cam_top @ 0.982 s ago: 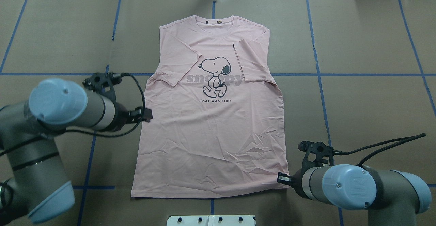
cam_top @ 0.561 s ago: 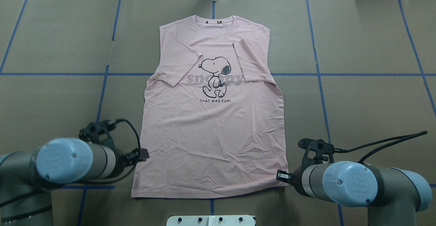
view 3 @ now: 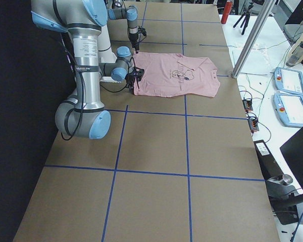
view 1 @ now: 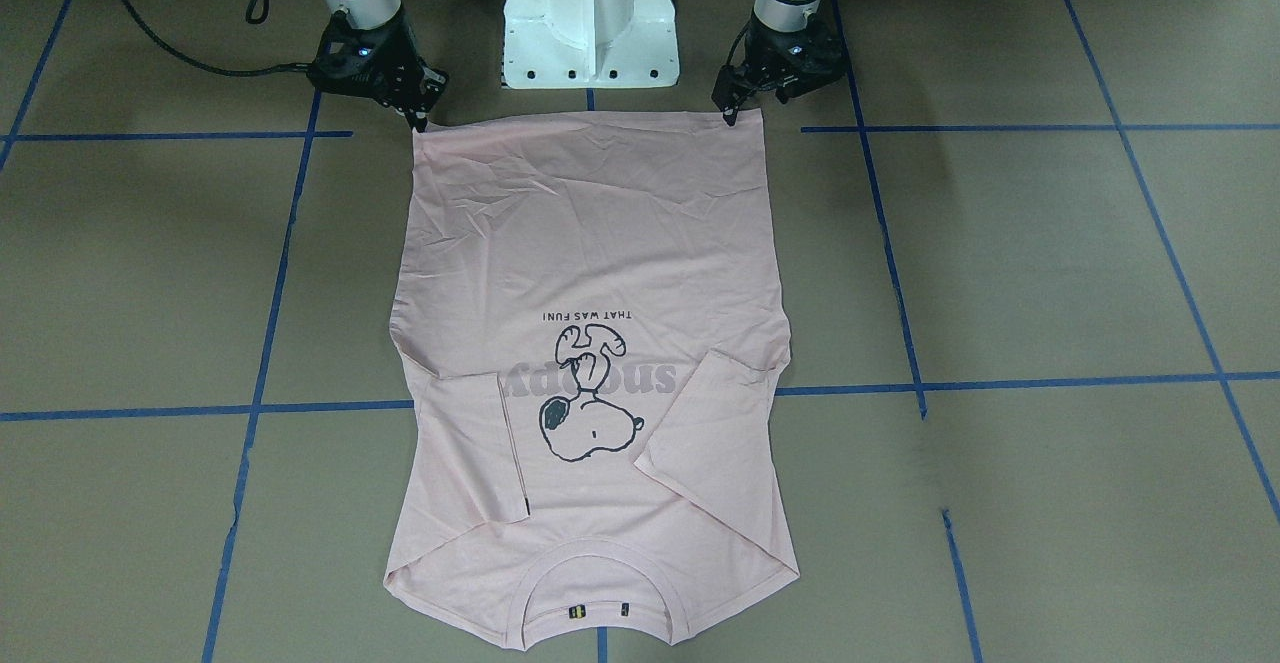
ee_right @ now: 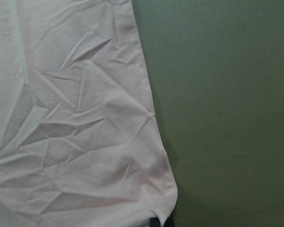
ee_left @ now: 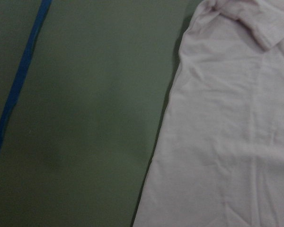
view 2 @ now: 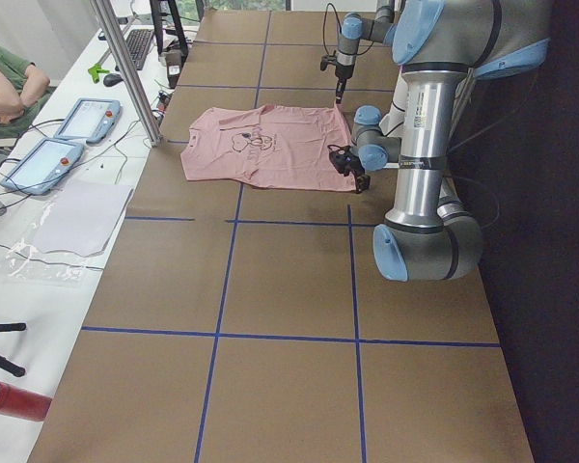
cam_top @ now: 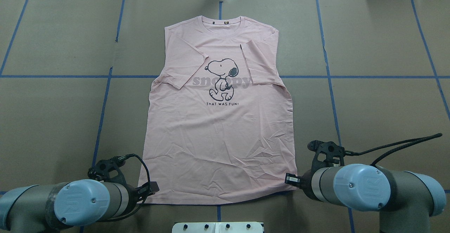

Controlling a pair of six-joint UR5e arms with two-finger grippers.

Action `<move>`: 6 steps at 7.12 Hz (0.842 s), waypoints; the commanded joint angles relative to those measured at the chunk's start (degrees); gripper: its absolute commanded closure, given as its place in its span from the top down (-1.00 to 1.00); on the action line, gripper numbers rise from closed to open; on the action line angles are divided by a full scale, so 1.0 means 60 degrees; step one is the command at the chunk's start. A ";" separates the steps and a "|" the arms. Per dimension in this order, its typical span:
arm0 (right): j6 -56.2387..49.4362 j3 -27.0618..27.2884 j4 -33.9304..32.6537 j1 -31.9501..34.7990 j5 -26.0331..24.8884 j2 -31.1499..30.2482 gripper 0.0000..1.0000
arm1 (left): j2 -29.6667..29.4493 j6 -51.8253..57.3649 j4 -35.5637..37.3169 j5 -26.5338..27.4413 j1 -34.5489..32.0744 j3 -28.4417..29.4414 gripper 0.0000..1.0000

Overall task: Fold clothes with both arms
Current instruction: 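Lower both grippers and pinch the hem corners nearest the robot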

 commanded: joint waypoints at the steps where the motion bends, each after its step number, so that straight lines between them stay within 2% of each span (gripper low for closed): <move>1: 0.0001 -0.0004 0.0007 0.0028 0.0015 0.0001 -1.00 | -0.0030 -0.0025 0.0254 0.0016 0.0014 0.0007 0.93; 6: 0.0001 0.0025 0.0022 0.0131 0.0147 0.0001 -1.00 | -0.0089 -0.0011 0.0315 0.0089 0.0043 0.0139 0.74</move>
